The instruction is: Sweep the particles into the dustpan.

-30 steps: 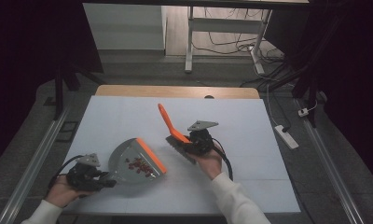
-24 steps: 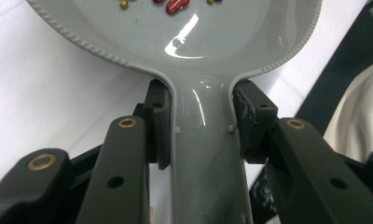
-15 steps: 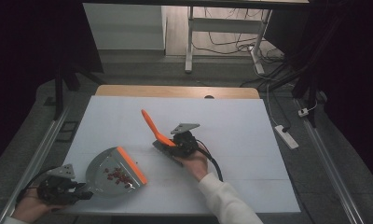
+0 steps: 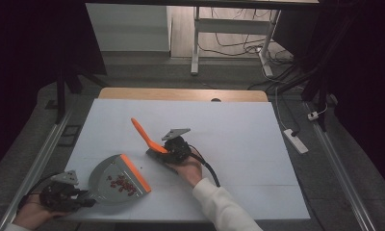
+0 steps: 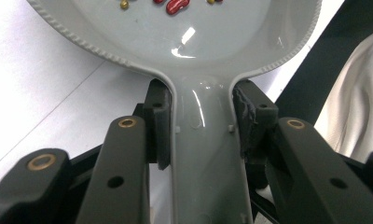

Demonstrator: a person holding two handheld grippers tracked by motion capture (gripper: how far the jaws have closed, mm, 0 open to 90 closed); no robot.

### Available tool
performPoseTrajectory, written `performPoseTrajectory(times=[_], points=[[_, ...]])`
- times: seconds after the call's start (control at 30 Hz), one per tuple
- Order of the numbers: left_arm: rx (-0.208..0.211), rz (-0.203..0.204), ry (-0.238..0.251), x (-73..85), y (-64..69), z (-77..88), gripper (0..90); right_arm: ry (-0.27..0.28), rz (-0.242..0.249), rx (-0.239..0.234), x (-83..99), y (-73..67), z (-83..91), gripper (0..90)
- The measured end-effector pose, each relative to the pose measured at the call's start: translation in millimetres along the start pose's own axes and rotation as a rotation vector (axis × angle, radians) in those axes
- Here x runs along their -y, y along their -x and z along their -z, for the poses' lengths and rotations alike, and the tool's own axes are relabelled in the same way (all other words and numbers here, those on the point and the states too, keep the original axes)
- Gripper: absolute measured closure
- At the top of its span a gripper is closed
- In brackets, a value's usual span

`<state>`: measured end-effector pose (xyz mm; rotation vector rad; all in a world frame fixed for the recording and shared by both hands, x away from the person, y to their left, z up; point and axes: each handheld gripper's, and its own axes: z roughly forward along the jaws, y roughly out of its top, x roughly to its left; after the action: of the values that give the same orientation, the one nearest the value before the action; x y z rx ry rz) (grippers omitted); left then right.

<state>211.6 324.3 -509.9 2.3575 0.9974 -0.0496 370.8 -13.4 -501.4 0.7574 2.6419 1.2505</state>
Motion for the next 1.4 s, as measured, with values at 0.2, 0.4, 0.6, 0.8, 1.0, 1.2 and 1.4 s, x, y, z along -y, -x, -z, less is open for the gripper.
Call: performPoseTrajectory(times=[0.2,0.4,0.6,0.8,1.0,1.2,1.4], points=[[0.012,0.006,-0.009,-2.0,-1.7,-3.6,62.0,-0.028,0.017,-0.025,-4.2,-12.3,-7.3,69.3],[0.016,0.007,-0.005,-3.7,-2.4,-8.0,62.1,-0.058,0.05,-0.058,-8.6,-30.8,-14.5,69.3],[0.018,0.012,0.001,-4.0,-2.3,-9.6,62.0,-0.043,0.055,-0.139,-10.7,-45.3,-16.9,69.3],[0.018,0.014,0.008,-2.9,-1.9,-11.8,62.0,0.034,0.025,-0.126,-16.6,-35.0,2.8,69.3],[0.016,0.015,0.003,-0.2,0.0,-8.6,62.0,0.009,0.041,-0.011,-14.9,-20.6,6.3,69.3],[0.01,0.025,-0.011,2.2,0.9,-3.2,62.1,-0.026,0.052,0.025,-12.9,-18.3,-14.4,69.3],[0.018,0.027,-0.017,-1.0,-0.8,-5.5,62.1,-0.053,0.084,-0.041,-19.3,-40.8,-30.1,69.4]])
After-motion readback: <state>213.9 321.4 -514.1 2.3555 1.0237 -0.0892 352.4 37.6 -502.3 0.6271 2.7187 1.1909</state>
